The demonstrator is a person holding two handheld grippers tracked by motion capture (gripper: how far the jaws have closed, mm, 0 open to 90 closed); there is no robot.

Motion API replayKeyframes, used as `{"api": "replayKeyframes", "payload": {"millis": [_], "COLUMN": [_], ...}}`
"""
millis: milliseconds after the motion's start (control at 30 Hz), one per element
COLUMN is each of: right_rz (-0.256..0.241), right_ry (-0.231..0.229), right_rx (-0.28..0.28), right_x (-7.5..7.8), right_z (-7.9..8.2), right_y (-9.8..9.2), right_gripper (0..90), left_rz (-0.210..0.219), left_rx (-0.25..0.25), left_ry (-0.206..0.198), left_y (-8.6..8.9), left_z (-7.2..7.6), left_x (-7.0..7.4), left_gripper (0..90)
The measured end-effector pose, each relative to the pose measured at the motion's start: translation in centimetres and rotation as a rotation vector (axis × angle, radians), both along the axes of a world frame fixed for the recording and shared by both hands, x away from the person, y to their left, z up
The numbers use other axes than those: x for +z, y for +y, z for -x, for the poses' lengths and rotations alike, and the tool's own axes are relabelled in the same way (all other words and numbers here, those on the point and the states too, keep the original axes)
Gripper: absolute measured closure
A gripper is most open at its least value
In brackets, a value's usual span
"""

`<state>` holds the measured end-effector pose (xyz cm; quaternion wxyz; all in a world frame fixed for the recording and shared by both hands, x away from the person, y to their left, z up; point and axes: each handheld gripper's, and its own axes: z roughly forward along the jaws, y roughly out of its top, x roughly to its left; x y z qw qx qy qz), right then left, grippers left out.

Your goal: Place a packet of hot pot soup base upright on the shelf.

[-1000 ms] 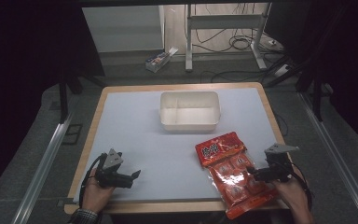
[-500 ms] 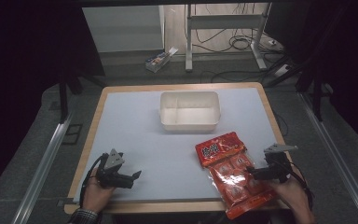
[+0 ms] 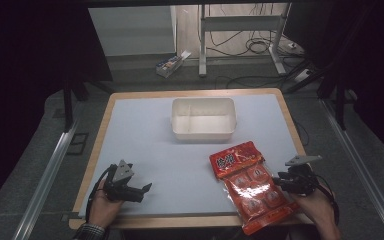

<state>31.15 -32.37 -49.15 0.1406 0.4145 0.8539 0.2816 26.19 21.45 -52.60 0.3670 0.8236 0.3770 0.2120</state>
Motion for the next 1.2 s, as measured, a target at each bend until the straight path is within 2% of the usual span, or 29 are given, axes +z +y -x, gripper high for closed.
{"api": "replayKeyframes", "payload": {"millis": [33,133,167,367,433,600,633,833,867,900,1200], "right_rz": [0.010,0.023,0.025,0.042,0.075,0.091,0.061,0.052,0.045,0.017,0.020], "right_ry": [-0.006,0.030,0.036,0.056,0.060,0.092,0.101,0.095,0.095,0.101,0.099], "right_rx": [0.005,0.020,0.023,0.019,0.002,-0.015,-0.014,0.019,0.025,0.032,0.057], "right_x": [0.0,-0.1,-0.1,0.0,-0.1,-0.5,-0.6,-0.7,-0.7,-0.6,-0.5], "right_z": [0.1,0.1,0.1,0.5,0.7,1.0,1.2,1.6,1.7,1.8,2.1], "right_y": [0.0,-0.1,-0.1,-0.6,-0.8,-1.6,-1.9,-1.7,-1.7,-1.7,-1.3], "right_gripper": [70.3,86.4,88.3,89.0,89.0,89.0,89.0,89.2,89.2,89.2,89.4], "left_rz": [0.000,-0.005,-0.005,-0.021,-0.027,-0.029,-0.035,-0.049,-0.049,-0.050,-0.055], "left_rx": [-0.001,-0.003,-0.003,-0.008,-0.011,-0.011,-0.012,-0.014,-0.013,-0.014,-0.014], "left_ry": [0.000,-0.006,-0.006,-0.010,-0.010,-0.011,-0.009,-0.009,-0.009,-0.008,-0.008], "left_y": [0.0,-0.1,-0.1,-0.1,-0.1,-0.2,-0.2,-0.3,-0.3,-0.3,-0.4], "left_z": [0.0,0.0,0.0,0.1,0.1,0.1,0.1,0.1,0.0,0.0,0.0], "left_x": [0.0,0.0,0.0,0.1,0.1,0.0,0.0,0.0,0.0,0.0,-0.1], "left_gripper": [2.9,2.9,2.9,2.9,2.9,3.0,3.1,3.2,3.2,3.2,3.2]}}
